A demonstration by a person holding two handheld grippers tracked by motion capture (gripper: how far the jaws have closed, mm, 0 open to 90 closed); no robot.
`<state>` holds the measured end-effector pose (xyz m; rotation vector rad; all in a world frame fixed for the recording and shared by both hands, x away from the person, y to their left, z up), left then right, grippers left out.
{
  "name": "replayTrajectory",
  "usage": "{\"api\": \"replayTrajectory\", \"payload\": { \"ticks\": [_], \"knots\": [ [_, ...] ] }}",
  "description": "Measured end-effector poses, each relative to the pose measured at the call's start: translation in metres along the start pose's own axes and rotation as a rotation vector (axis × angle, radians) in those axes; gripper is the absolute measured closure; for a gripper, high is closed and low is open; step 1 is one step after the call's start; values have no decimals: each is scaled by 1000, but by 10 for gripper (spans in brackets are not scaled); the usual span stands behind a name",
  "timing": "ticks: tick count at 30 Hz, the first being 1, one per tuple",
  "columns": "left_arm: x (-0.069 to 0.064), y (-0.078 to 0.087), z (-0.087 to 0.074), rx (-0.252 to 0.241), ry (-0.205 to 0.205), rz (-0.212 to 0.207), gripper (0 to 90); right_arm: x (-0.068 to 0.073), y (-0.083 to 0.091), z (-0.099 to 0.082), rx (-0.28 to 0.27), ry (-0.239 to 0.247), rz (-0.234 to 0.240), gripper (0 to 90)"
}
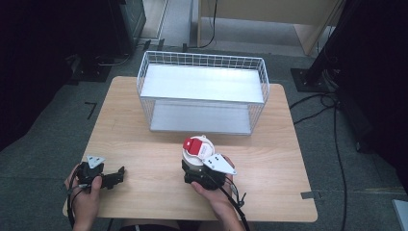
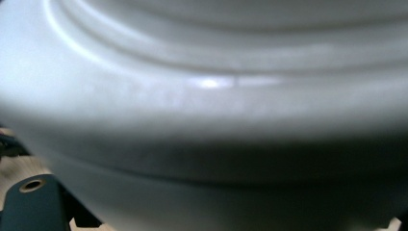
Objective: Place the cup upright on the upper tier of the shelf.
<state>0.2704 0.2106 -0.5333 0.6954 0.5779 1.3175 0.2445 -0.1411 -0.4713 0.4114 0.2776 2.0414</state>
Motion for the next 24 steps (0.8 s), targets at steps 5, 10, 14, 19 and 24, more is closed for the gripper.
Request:
{"api": "replayTrajectory", "payload": {
  "ticks": [5, 10, 14, 19, 24],
  "knots": [
    [0, 0, 0, -1, 1, 1, 0, 3, 3, 20, -16, 26, 0, 115],
    [0, 0, 0, -1, 1, 0, 0, 5, 5, 40, -36, 45, -9, 115],
    [0, 0, 0, 1, -1, 0, 0, 5, 6, 59, -55, 51, -13, 115],
    [0, 0, 0, 1, -1, 1, 0, 5, 8, 80, -85, 71, -23, 116],
    [0, 0, 0, 1, -1, 0, 0, 1, 7, 101, -109, 75, -36, 116]
  ]
}}
Point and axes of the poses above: each handheld gripper's, and its own axes: y roughly backward along the jaws, z roughly out of its top, x roughly to its left, the point moved 2 cm from there along -y, roughly forward along the jaws, and after that the axes turned 1 degree about x, right-handed, at the moved point
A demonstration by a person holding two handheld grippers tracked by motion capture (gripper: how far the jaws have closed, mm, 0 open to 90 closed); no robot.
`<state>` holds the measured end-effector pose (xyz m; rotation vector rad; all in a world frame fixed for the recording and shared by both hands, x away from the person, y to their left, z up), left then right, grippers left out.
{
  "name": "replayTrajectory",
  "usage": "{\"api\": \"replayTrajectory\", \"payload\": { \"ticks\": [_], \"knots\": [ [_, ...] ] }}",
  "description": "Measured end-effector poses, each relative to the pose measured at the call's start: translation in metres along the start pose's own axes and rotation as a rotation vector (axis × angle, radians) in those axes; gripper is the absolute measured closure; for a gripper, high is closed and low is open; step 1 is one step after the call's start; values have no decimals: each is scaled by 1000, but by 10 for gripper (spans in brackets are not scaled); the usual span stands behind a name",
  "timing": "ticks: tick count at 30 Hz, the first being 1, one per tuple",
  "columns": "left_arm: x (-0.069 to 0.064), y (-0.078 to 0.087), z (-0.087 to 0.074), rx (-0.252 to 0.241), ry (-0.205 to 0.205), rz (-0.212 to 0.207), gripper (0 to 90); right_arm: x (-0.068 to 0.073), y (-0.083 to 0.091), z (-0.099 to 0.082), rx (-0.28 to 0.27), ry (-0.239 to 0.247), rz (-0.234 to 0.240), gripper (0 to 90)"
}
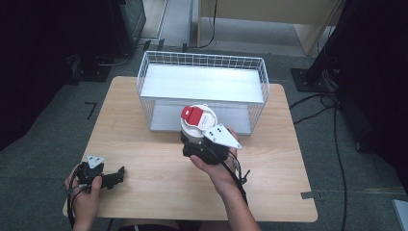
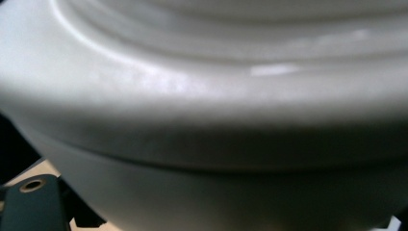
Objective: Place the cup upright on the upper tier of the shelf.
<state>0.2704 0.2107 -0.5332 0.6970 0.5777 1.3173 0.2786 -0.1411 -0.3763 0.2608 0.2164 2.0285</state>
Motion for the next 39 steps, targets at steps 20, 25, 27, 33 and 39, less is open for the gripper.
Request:
{"api": "replayTrajectory", "payload": {
  "ticks": [20, 25, 27, 33, 39],
  "knots": [
    [0, 0, 0, -1, 1, 0, 0, -21, -20, 68, -79, 1, -47, 116],
    [0, 0, 0, -1, 1, 0, 0, -28, -32, 84, -92, -1, -69, 116],
    [0, 0, 0, 1, 1, 0, 0, -31, -37, 88, -96, 3, -75, 116],
    [0, 0, 0, 1, 0, 0, 0, -38, -52, 95, -101, -26, -74, 116],
    [0, 0, 0, -1, 0, 0, 0, -47, -68, 99, -92, -39, -115, 116]
  ]
}}
Point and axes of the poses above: each handheld gripper's, and its own axes: y roughly backward along the jaws, z roughly out of its top, x roughly to its left, the point moved 2 cm from there along -y, roughly forward along the jaws, and after that the axes turned 1 degree about x, right-handed, at the moved point
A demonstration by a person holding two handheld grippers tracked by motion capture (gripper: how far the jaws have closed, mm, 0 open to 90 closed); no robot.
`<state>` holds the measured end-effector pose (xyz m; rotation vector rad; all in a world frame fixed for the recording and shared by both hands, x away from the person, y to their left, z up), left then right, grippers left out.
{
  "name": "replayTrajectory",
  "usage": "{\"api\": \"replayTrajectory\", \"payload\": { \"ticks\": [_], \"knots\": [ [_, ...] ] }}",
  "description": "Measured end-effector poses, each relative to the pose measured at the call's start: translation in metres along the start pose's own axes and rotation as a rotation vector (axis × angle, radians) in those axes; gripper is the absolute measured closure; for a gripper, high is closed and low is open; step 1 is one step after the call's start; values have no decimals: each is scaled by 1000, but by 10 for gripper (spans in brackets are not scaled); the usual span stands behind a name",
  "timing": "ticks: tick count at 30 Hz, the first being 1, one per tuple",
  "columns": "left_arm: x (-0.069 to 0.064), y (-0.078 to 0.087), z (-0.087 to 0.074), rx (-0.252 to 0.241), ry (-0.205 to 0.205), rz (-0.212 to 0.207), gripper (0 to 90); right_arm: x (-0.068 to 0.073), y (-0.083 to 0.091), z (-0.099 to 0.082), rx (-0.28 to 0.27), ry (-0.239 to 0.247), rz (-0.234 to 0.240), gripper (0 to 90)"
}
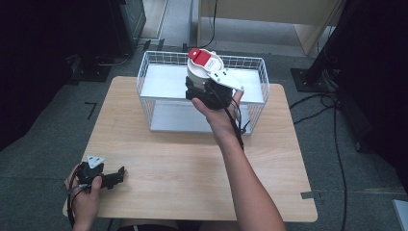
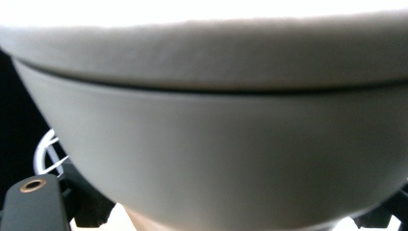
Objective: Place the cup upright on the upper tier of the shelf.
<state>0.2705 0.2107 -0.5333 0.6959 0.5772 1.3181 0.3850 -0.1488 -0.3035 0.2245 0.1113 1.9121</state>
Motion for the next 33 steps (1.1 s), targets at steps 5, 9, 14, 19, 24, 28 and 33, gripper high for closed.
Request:
{"api": "replayTrajectory", "payload": {
  "ticks": [5, 9, 14, 19, 24, 28, 33],
  "knots": [
    [0, 0, 0, 1, -1, 0, 0, -6, -12, 0, 15, 9, -31, 116],
    [0, 0, 0, -1, 1, 0, 0, -14, -23, 1, 27, 1, -59, 117],
    [0, 0, 0, -1, 1, 0, 0, -22, -40, 4, 46, 7, -97, 117],
    [0, 0, 0, 0, 0, 0, 0, -23, -49, 9, 45, 17, -106, 116],
    [0, 0, 0, -1, 1, -1, 0, -24, -62, 16, 50, 24, -117, 117],
    [0, 0, 0, -1, 1, 0, 0, -23, -71, 21, 46, 32, -120, 117],
    [0, 0, 0, 0, 1, -1, 0, -24, -80, 19, 54, 50, -134, 116]
  ]
}}
Point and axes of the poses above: each handheld gripper's, and its own axes: y roughly backward along the jaws, z roughly out of its top, x roughly to its left, the point moved 2 cm from there along -y, roughly forward along the jaws, and after that the axes turned 1 degree about x, right-handed, at the moved point
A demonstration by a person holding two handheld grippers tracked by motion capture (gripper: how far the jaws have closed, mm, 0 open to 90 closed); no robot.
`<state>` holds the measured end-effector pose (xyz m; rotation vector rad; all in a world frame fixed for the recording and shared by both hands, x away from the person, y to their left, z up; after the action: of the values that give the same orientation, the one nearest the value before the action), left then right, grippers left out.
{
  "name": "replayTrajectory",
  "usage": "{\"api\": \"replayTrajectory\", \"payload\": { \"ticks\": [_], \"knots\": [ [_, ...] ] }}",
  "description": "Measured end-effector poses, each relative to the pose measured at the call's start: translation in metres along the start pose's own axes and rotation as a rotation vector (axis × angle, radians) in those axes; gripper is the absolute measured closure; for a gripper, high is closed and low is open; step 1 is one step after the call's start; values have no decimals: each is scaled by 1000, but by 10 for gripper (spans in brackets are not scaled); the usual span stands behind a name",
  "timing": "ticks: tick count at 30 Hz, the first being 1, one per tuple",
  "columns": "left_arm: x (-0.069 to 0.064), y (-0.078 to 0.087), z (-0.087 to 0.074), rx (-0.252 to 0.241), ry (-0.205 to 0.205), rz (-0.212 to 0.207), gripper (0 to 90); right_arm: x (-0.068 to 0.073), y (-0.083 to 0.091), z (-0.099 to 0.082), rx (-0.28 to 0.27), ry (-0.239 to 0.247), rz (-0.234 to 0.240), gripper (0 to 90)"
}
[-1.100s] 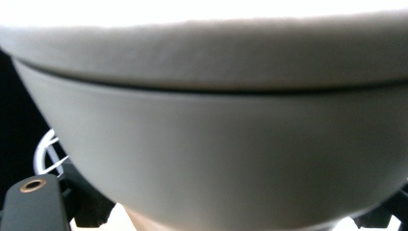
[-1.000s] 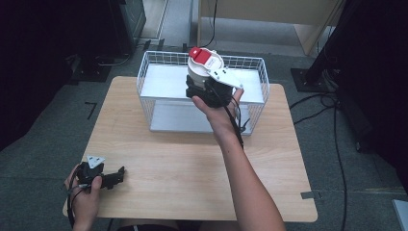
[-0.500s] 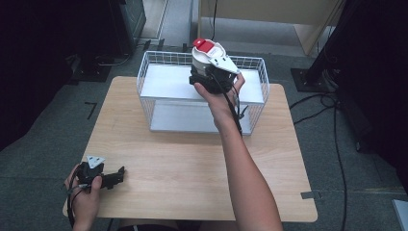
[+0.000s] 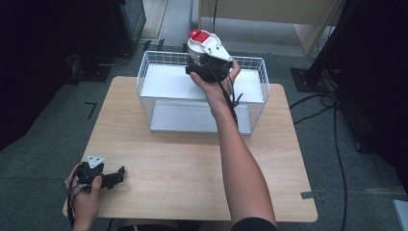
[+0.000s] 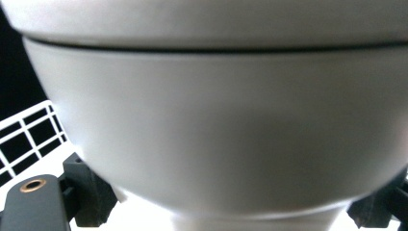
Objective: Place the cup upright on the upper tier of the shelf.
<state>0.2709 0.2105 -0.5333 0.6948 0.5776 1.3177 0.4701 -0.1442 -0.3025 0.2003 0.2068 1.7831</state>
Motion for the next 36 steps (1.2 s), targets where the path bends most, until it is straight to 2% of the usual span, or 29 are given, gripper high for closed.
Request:
{"api": "replayTrajectory", "payload": {
  "ticks": [4, 13, 17, 22, 31, 36],
  "knots": [
    [0, 0, 0, 0, 0, 0, 0, -1, -2, -7, -1, -11, -7, 116],
    [0, 0, 0, -1, 0, 1, 0, -8, 2, -10, -8, -60, 14, 114],
    [0, 0, 0, -1, 0, 1, 0, -8, 2, -10, 5, -41, 13, 108],
    [0, 0, 0, -2, 0, 1, 0, -11, 5, -10, 14, -52, 38, 108],
    [0, 0, 0, 0, 0, 0, 0, -13, 20, -19, 5, -28, 56, 108],
    [0, 0, 0, 0, -2, 1, 0, -14, 28, -23, 6, -51, 76, 105]
  ]
}}
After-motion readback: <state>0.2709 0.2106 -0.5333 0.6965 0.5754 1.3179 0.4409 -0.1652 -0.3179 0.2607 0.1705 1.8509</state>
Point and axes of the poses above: each handheld gripper's, and its own axes: y roughly backward along the jaws, z roughly out of its top, x roughly to its left, the point moved 2 cm from there along -y, roughly forward along the jaws, and after that the axes turned 1 degree about x, right-handed, at the moved point
